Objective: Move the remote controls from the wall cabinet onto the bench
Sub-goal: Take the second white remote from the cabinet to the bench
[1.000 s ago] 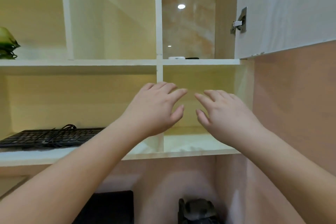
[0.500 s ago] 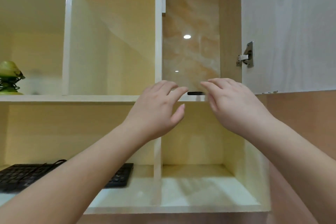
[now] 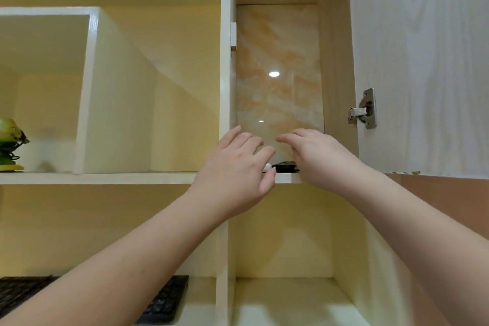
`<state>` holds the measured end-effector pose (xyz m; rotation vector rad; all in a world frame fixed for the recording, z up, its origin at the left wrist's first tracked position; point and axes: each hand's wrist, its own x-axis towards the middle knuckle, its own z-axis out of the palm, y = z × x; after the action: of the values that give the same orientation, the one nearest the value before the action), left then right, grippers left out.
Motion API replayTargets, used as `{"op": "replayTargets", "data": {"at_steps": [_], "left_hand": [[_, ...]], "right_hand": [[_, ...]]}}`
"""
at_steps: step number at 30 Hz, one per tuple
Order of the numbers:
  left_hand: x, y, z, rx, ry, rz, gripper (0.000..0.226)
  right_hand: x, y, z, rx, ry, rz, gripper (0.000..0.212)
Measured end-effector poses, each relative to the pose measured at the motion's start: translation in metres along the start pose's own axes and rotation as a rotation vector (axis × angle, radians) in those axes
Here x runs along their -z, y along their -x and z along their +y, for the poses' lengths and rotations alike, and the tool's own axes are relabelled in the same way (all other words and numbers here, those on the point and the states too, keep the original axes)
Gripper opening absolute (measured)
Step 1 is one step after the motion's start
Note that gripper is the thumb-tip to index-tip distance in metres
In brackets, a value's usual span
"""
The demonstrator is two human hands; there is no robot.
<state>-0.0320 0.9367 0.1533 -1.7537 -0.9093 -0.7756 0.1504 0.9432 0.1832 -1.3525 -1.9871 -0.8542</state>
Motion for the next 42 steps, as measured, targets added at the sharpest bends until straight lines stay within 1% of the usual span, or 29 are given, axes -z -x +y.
{"op": "replayTargets", "data": {"at_steps": [1,3,6,8,10,12,16,19,23,27,32,34,36,38,40,42], "left_hand": [[0.001,-0.004,0.001,0.0,-0.039,-0.043,0.049],[0.006,-0.014,0.002,0.008,-0.093,-0.2,0.049],[0.01,-0.034,0.002,0.025,-0.089,-0.435,0.031],[0.009,-0.05,0.003,0.071,-0.079,-0.518,0.022],[0.009,-0.061,0.006,0.144,-0.056,-0.613,0.025],[0.01,-0.068,0.01,0.196,-0.043,-0.711,0.036],[0.012,-0.074,0.015,0.242,0.001,-0.776,0.043],[0.013,-0.078,0.019,0.272,-0.009,-0.837,0.046],[0.013,-0.081,0.022,0.237,-0.083,-0.914,0.047],[0.015,-0.084,0.023,0.22,-0.105,-0.95,0.044],[0.016,-0.087,0.024,0.295,-0.074,-0.896,0.04],[0.013,-0.088,0.023,0.314,-0.068,-0.887,0.035],[0.009,-0.088,0.02,0.366,-0.035,-0.829,0.025],[0.009,-0.084,0.018,0.411,0.02,-0.739,0.029],[0.01,-0.079,0.018,0.398,0.022,-0.668,0.029],[0.012,-0.075,0.016,0.372,0.012,-0.598,0.022]], "right_hand": [[0.0,-0.004,0.002,-0.027,-0.062,-0.05,0.056],[-0.001,-0.011,0.006,-0.081,-0.183,-0.126,0.064],[-0.005,-0.017,0.01,-0.089,-0.261,-0.167,0.064],[-0.007,-0.018,0.012,-0.087,-0.304,-0.18,0.066],[-0.009,-0.018,0.014,-0.099,-0.357,-0.19,0.07],[-0.009,-0.018,0.016,-0.122,-0.415,-0.194,0.071],[-0.011,-0.018,0.017,-0.148,-0.485,-0.193,0.075],[-0.012,-0.018,0.018,-0.161,-0.514,-0.192,0.075],[-0.014,-0.019,0.019,-0.178,-0.552,-0.195,0.073],[-0.015,-0.019,0.019,-0.19,-0.561,-0.192,0.072],[-0.014,-0.02,0.019,-0.218,-0.582,-0.196,0.072],[-0.013,-0.02,0.018,-0.229,-0.58,-0.196,0.071],[-0.013,-0.02,0.018,-0.241,-0.584,-0.186,0.069],[-0.013,-0.02,0.018,-0.256,-0.606,-0.178,0.068],[-0.012,-0.02,0.018,-0.268,-0.625,-0.172,0.068],[-0.012,-0.019,0.018,-0.268,-0.622,-0.163,0.069]]}}
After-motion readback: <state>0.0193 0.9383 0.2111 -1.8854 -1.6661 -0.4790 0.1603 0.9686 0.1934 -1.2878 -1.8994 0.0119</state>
